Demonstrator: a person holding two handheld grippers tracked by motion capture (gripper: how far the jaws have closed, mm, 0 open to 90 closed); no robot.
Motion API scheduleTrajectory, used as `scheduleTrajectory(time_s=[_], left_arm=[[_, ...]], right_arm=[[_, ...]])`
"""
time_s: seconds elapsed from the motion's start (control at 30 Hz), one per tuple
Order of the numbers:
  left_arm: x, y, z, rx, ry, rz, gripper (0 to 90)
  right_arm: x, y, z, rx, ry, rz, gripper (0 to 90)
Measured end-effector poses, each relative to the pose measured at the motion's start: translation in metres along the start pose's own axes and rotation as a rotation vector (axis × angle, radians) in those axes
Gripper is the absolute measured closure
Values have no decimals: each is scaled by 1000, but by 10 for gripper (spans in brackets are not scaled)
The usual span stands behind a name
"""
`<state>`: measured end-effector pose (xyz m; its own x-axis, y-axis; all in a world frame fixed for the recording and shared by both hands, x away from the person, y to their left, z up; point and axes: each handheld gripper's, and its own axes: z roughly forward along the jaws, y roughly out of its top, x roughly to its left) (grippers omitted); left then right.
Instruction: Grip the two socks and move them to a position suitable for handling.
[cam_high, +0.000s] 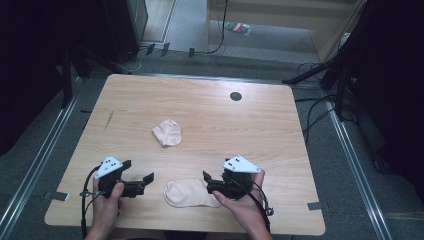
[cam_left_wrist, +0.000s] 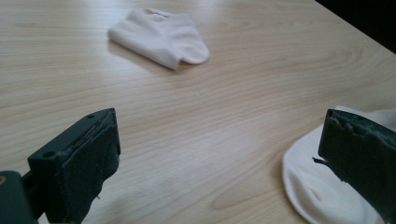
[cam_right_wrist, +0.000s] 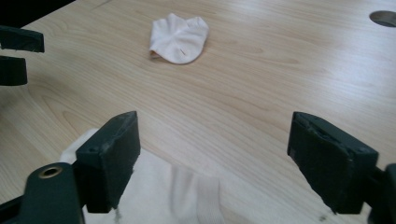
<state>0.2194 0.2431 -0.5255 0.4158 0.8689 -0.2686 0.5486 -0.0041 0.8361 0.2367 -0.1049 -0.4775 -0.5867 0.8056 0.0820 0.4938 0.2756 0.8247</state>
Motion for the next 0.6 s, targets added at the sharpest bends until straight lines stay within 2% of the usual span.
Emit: scheduleTrajectory(time_s=[0.07, 0.1, 0.13, 0.33, 0.5, 0.6], left_arm=[[9, 2, -3, -12, 16, -9, 0], [9, 2, -3, -12, 16, -9, 0], [18, 3, -5, -16, 39, -16, 0], [42, 2, -9, -26, 91, -59, 0], [49, -1, -7, -25, 132, -78, 0], [49, -2, -5, -24, 142, -79, 0]], right_arm=[[3, 8, 5, 6, 10, -9, 134], [4, 12, 8, 8, 11, -11, 133], [6, 16, 12, 7, 14, -13, 133], [13, 38, 32, 5, 26, -16, 135], [22, 53, 52, 9, 34, -28, 141], [28, 60, 64, 14, 34, -41, 149]])
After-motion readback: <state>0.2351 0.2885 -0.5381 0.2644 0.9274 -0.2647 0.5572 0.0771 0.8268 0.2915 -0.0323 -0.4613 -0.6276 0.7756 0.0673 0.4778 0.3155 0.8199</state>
